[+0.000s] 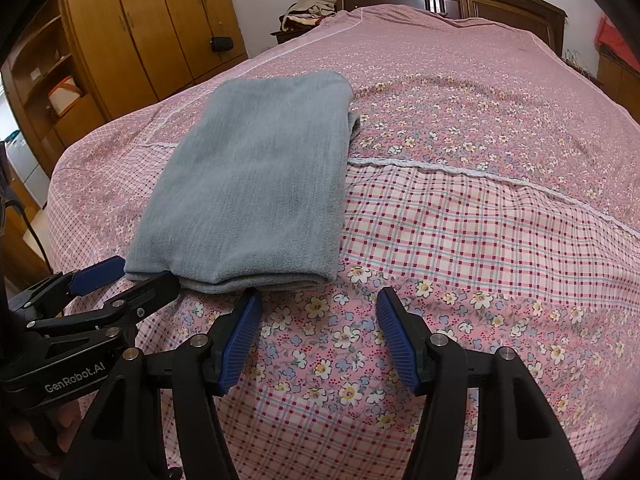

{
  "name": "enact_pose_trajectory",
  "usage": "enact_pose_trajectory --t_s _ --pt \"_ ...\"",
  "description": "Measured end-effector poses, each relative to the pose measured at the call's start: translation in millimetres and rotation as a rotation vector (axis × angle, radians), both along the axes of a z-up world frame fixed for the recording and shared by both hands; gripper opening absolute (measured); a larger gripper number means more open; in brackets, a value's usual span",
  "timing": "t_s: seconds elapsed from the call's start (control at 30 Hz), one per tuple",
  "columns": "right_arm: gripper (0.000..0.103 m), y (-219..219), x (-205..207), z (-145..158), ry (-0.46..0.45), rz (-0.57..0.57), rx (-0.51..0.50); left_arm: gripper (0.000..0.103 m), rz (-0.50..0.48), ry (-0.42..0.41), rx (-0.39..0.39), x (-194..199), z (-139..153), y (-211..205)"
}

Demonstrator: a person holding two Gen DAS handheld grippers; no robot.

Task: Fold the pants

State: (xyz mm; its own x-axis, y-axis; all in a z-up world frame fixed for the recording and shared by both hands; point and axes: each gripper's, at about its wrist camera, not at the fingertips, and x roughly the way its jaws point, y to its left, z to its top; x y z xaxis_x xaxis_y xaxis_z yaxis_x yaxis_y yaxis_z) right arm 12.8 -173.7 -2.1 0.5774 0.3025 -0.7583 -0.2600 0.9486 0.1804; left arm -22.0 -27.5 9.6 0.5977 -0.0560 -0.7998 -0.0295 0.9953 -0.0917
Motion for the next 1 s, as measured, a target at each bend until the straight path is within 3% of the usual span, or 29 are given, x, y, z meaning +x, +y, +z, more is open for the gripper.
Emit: enact_pose_trajectory --t_s 1.0 --pt "0.061 -0.3 0.4 -0.3 0.001 0.000 0.001 0.079 0.000 0.003 0.000 0.4 0.3 1.1"
